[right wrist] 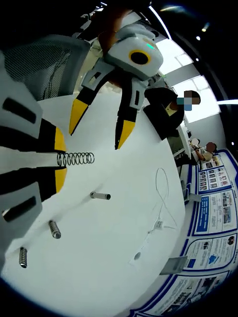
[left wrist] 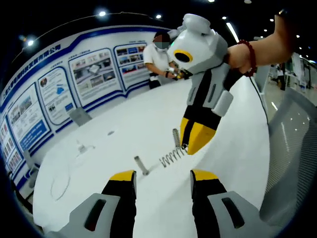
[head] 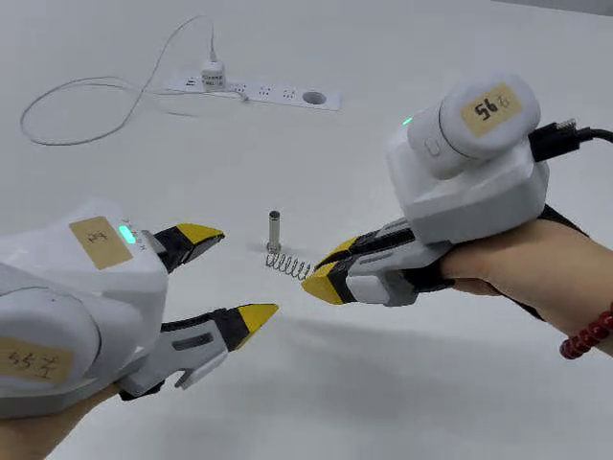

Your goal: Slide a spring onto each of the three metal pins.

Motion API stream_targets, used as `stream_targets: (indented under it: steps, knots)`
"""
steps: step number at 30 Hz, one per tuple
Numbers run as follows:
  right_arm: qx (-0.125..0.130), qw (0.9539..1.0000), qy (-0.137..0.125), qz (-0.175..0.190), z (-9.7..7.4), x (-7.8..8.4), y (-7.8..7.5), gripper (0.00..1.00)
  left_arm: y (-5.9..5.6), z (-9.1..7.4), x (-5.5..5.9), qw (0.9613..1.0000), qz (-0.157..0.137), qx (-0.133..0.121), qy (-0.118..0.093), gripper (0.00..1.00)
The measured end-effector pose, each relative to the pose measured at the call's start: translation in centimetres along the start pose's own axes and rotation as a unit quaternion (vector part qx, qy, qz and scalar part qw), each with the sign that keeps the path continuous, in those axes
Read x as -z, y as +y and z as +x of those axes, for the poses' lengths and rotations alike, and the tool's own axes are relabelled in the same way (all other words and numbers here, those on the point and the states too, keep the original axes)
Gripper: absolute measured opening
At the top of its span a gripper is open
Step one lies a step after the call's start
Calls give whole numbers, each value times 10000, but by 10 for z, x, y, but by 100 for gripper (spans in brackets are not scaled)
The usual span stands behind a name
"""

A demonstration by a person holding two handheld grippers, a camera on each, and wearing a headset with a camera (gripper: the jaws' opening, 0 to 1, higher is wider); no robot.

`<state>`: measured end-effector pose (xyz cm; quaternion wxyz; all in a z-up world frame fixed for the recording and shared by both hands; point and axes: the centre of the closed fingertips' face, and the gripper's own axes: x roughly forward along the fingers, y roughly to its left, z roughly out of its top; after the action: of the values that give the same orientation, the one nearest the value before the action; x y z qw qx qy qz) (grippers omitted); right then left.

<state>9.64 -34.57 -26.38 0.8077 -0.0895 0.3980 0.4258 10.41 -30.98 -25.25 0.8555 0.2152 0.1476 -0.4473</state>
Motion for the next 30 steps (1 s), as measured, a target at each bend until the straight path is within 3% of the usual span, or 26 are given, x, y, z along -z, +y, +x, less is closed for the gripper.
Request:
stream_targets:
  steps: [21,30]
  knots:
    - [-282,9978,593,-110,-8,13,10,11,-26,14,-6,9958,665,629,47,29]
    - [-447,9958,754,-275,-10,16,13,11,-32,16,-6,9942,720,796,58,22]
